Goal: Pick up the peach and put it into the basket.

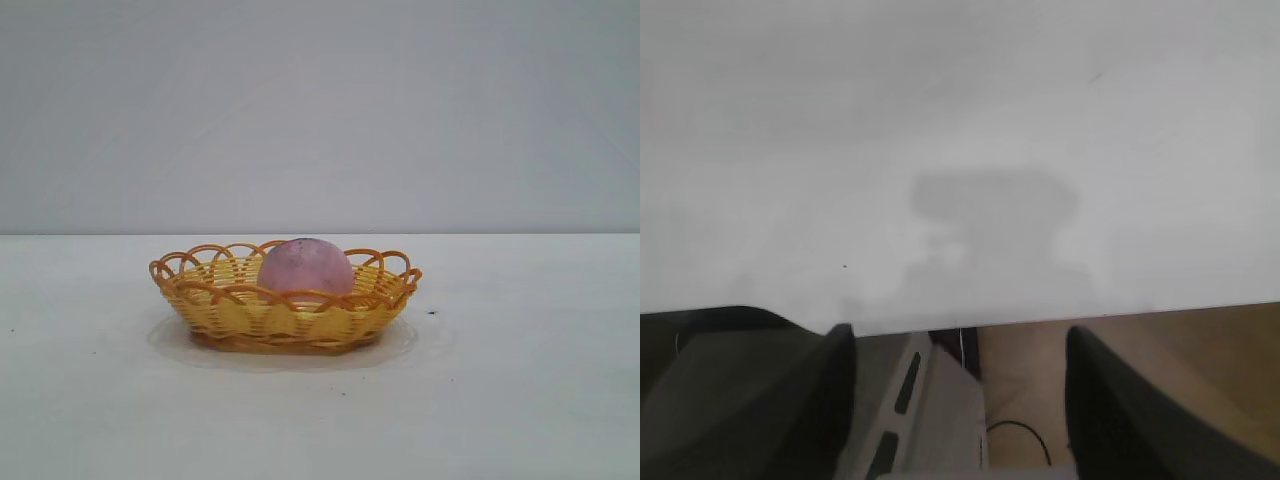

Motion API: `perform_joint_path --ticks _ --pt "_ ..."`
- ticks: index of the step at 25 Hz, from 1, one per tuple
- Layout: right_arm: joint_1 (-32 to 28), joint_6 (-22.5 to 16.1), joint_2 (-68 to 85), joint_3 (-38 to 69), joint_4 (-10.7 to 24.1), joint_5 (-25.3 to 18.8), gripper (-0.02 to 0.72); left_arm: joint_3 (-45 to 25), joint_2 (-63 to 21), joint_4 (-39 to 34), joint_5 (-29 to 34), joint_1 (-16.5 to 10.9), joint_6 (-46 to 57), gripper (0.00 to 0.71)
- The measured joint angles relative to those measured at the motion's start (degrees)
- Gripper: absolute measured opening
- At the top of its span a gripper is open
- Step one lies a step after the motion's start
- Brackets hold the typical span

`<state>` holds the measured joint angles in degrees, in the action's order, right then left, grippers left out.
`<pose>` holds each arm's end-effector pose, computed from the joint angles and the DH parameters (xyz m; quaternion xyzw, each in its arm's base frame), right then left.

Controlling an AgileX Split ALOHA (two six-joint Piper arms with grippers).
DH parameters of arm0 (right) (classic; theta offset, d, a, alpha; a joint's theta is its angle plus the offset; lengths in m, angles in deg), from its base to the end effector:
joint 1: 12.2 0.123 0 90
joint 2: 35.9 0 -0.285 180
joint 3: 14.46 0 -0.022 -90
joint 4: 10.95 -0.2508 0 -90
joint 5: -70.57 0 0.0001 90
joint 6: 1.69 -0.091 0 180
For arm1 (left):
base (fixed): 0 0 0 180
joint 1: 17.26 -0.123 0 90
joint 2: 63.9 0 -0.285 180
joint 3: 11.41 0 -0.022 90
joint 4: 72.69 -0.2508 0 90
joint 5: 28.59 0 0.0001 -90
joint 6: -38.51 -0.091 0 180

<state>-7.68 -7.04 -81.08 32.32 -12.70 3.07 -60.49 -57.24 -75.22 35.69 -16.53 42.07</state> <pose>0.0819 0.0091 0.2534 0.0104 0.9838 0.0302 0.1763 -0.0094 0.0037 0.2699 -0.0230 0.8656 0.0033 0.5002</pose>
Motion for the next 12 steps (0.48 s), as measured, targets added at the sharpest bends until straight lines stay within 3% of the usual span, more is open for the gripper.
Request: perform_joint_path --ticks 4,12 --pt "0.0 1.82 9.69 1.8 -0.12 2.41 0.391 0.0 0.0 0.0 0.0 0.0 0.0 0.358" --pt "0.0 6.42 27.64 2.42 -2.39 2.96 0.391 0.0 0.0 0.0 0.0 0.0 0.0 0.358"
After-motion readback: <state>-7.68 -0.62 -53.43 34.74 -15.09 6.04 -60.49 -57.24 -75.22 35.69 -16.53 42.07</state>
